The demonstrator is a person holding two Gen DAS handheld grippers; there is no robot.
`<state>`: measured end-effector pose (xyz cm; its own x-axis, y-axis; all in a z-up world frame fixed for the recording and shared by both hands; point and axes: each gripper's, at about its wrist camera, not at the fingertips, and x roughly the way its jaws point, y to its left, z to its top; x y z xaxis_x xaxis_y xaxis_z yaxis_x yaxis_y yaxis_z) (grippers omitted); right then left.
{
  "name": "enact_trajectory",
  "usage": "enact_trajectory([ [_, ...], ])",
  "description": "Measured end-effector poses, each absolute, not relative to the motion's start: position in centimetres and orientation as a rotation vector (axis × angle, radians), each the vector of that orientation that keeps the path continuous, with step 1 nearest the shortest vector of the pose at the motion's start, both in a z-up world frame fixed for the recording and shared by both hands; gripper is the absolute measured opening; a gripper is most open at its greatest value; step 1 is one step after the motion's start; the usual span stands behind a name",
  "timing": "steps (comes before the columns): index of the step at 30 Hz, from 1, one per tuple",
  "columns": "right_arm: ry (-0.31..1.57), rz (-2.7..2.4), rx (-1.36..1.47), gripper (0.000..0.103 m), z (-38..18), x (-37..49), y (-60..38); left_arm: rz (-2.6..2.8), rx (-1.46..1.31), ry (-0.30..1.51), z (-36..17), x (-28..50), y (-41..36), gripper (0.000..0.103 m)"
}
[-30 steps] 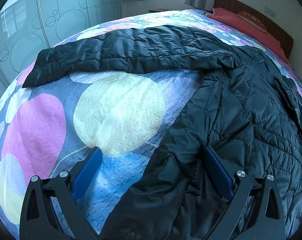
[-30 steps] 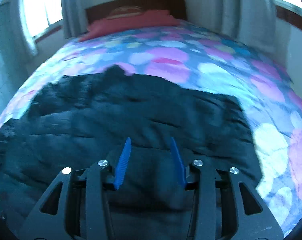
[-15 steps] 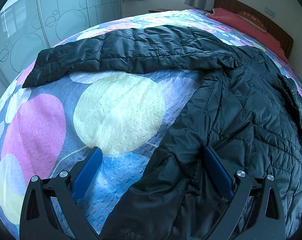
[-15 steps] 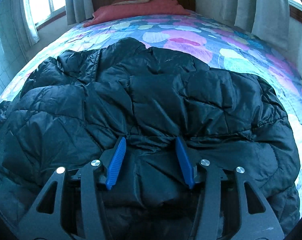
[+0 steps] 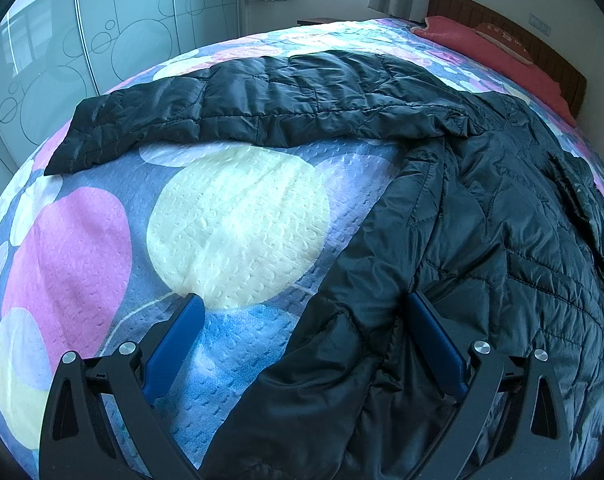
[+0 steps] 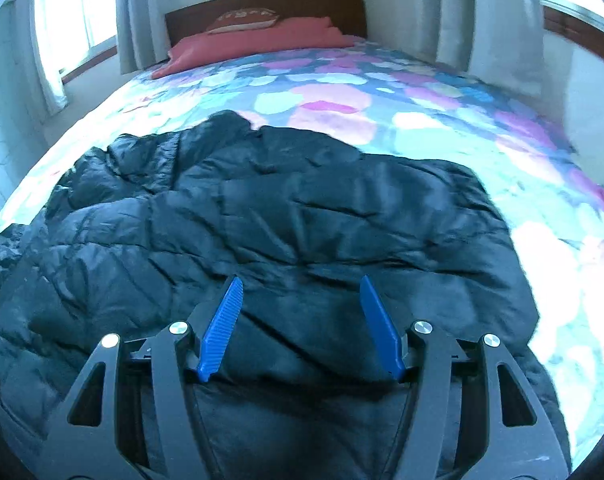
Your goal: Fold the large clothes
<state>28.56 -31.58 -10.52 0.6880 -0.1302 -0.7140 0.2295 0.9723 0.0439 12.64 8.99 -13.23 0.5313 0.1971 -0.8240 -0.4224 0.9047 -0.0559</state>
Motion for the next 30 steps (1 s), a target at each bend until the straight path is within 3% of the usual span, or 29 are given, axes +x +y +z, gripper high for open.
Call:
enact_trajectory([
  [23,0.819,-0.213,0.162,0.063,-13.3,29.1,-32.9,0.365,-0.278,0.941,-13.2,12.6,9.0,0.099],
  [30,0.819,-0.214,0.159,0.063,-13.4,29.1,-32.8,0.250,-0.460,0.855,-10.7,10.6,13.4,0.099],
])
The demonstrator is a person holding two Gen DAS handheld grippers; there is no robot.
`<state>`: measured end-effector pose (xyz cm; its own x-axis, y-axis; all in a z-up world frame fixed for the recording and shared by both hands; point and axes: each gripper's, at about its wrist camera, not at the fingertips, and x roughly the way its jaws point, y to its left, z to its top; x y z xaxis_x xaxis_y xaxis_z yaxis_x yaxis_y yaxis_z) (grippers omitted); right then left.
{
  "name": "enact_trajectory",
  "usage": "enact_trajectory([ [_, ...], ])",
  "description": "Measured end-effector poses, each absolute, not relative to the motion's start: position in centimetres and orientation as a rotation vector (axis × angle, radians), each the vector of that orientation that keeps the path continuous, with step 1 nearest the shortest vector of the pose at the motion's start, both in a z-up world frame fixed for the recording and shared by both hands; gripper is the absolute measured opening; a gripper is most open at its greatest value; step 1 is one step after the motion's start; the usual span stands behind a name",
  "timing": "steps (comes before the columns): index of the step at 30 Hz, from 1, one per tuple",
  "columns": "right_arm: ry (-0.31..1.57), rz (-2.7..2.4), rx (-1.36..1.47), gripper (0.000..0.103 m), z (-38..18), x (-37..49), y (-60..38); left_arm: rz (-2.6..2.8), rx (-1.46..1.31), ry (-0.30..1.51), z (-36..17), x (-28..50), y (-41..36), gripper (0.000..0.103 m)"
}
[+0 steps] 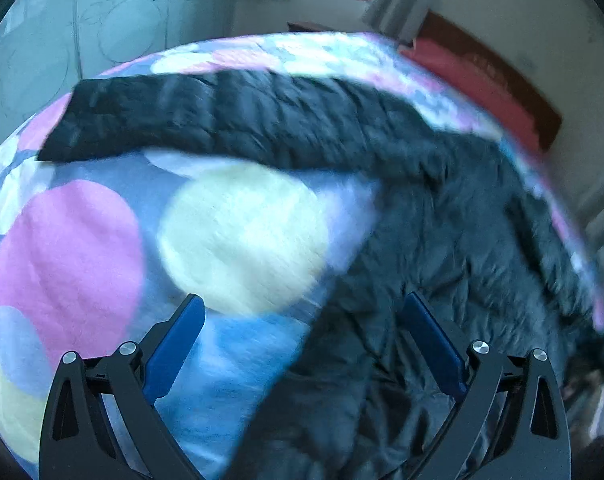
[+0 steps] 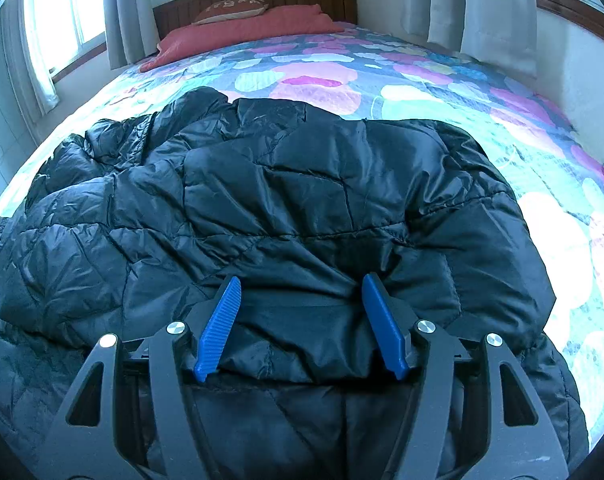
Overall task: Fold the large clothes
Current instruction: 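Grasp the other sleeve with the left gripper and fold it across the body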
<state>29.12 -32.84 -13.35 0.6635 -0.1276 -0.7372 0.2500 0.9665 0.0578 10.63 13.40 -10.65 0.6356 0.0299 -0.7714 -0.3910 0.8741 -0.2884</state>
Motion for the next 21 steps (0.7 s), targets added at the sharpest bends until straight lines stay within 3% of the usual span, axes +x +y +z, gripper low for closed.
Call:
enact_trajectory([
  [10,0.819,-0.213,0.158,0.063,-13.3,29.1,-32.9,0.366,-0.590,0.800,-12.2,11.0,24.3,0.098],
  [21,0.818,-0.222,0.146,0.063,-13.3,29.2,-33.1,0.374,-0.810,0.601,-12.8,13.8,31.5,0.098],
])
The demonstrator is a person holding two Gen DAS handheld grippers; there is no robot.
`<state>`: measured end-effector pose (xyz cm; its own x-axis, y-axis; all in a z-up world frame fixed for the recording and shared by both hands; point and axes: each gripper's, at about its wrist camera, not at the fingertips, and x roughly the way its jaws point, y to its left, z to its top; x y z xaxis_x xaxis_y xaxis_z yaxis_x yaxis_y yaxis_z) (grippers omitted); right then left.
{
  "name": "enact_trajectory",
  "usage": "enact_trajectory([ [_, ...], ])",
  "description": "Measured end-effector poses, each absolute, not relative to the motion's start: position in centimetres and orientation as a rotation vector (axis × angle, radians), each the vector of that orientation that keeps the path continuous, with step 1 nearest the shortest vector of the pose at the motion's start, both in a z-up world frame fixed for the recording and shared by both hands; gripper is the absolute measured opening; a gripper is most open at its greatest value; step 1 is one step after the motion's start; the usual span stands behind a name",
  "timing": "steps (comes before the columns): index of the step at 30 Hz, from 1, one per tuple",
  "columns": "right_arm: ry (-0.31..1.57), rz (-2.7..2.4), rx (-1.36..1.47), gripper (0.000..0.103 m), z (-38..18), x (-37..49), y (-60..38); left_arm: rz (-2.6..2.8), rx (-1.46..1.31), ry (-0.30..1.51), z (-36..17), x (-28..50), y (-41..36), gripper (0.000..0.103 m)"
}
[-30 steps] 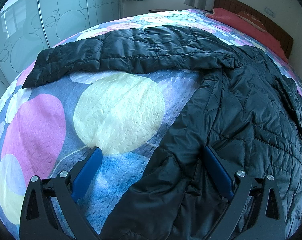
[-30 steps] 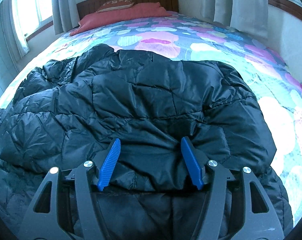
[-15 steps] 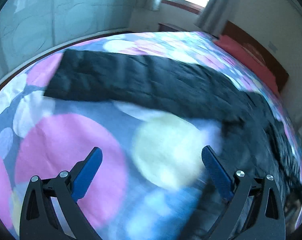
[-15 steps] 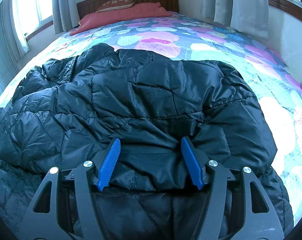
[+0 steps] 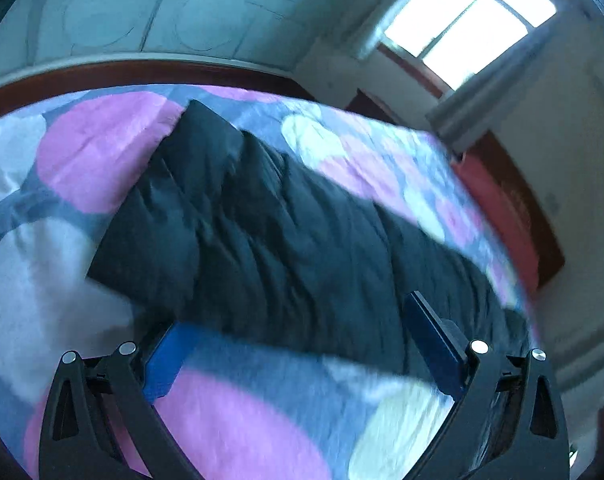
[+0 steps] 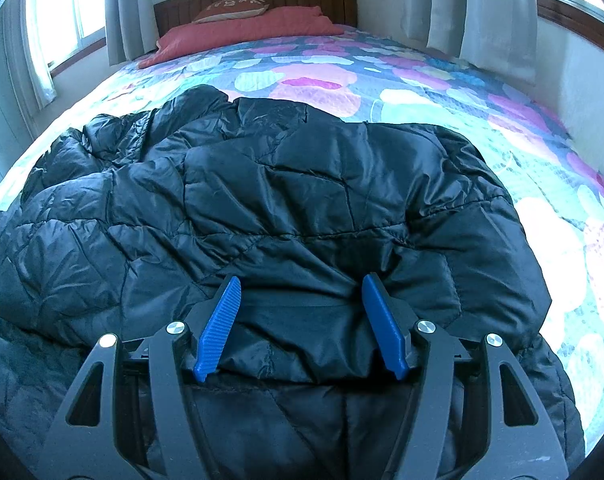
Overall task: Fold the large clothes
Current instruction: 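Grasp the other sleeve with the left gripper and fold it across the body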
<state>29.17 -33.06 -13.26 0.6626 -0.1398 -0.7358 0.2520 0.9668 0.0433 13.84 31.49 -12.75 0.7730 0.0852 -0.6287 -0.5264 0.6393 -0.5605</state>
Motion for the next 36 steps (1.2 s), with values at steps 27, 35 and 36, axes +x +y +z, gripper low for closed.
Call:
enact_trajectory([
  [27,0.811,-0.220,0.152,0.063,-13.0,28.9,-32.9,0.317,-0.594,0.436,-1.5,16.3,24.2,0.007],
  [35,0.804,-0.202,0.176,0.065,-12.8,28.7,-33.4,0.041,-0.410,0.512,0.5,21.4,9.0,0.007],
  [36,0.803,-0.199,0.180,0.065,-12.9,28.7,-33.4,0.017,-0.393,0.524,0.3,22.1,7.3,0.007],
])
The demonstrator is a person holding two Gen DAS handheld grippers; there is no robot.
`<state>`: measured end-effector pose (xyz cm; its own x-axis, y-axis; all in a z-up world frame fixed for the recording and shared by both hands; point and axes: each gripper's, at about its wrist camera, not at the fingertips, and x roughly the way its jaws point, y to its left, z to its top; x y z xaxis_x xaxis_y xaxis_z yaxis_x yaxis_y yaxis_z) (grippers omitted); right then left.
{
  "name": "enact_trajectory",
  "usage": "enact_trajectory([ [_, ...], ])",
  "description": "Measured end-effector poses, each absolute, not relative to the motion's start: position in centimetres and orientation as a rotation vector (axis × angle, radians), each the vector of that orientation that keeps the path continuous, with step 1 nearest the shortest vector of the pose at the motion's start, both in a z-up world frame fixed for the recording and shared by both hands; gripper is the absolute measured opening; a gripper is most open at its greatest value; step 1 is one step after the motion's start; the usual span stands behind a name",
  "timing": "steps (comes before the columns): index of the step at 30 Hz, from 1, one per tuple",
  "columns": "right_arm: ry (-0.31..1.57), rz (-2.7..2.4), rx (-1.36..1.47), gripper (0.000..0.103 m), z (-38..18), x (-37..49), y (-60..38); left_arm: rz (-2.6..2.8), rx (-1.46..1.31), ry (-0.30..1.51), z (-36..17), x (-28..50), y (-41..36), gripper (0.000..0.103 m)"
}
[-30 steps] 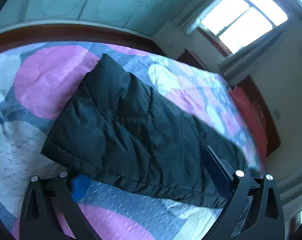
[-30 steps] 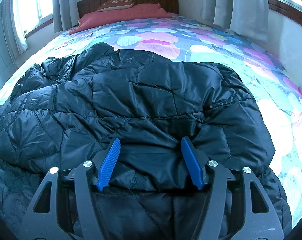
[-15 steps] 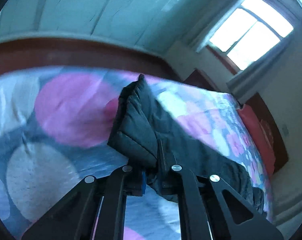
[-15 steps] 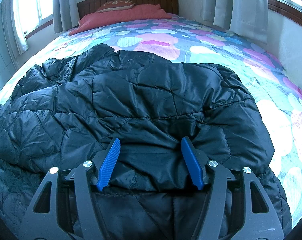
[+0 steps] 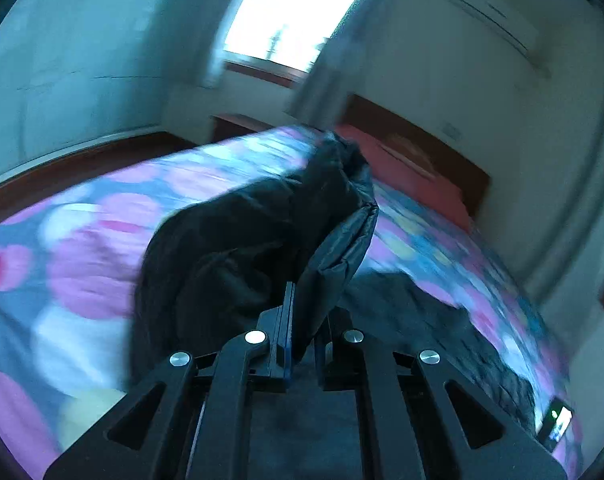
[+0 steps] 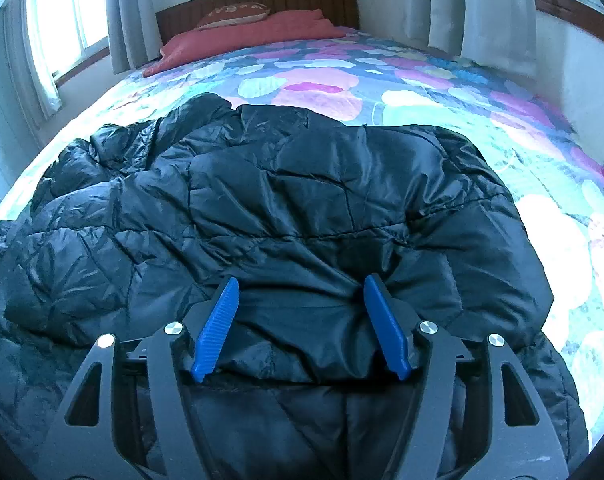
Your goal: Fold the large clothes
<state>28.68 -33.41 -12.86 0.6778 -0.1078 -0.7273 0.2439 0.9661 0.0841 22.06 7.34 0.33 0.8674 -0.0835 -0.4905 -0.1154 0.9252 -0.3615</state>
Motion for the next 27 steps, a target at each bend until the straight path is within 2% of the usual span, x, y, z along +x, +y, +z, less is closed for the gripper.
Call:
enact_trajectory([
  [6,0.801,-0.179,0.197,0.069,-12.7,28.8,-33.6,-0.139,-0.261,0.628,-1.9,25.7,-4.4,0.008],
  [11,0.793,-0.158,0.230,0.069,-12.1,28.3,-34.0,-0.241,-0.173,0.737,-5.1,27.1,-10.9,0.008],
  [14,0.792,-0.155,0.234,0.069,-11.5,27.5,-34.3,-0.271,-0.115,0.773,-6.4,26.6,-13.6,0.013],
  [15,0.790,-0.155,0.238,0.069,-11.2,27.1,-34.4,-0.281,-0.103,0.775,-6.3,26.5,-13.9,0.021],
  [16,0.788,-0.156,0.243,0.069,-11.0,26.8,-34.7,-0.300,-0.083,0.771,-6.2,26.0,-14.4,0.035],
  [17,0.783,-0.157,0.257,0.069,-10.5,26.4,-35.0,-0.315,-0.070,0.756,-5.9,25.3,-14.7,0.043],
  [18,0.779,-0.159,0.266,0.069,-10.2,26.2,-35.2,-0.321,-0.065,0.741,-5.5,24.5,-14.5,0.057],
  [19,0.772,-0.161,0.278,0.069,-9.7,25.9,-35.4,-0.330,-0.059,0.717,-5.1,23.7,-14.4,0.064],
  [21,0.762,-0.149,0.295,0.069,-8.9,25.5,-35.3,-0.343,-0.047,0.689,-4.2,22.8,-14.3,0.067],
  [27,0.767,-0.049,0.313,0.069,-7.5,26.5,-32.1,-0.276,-0.074,0.658,-2.5,21.2,-9.8,0.068],
])
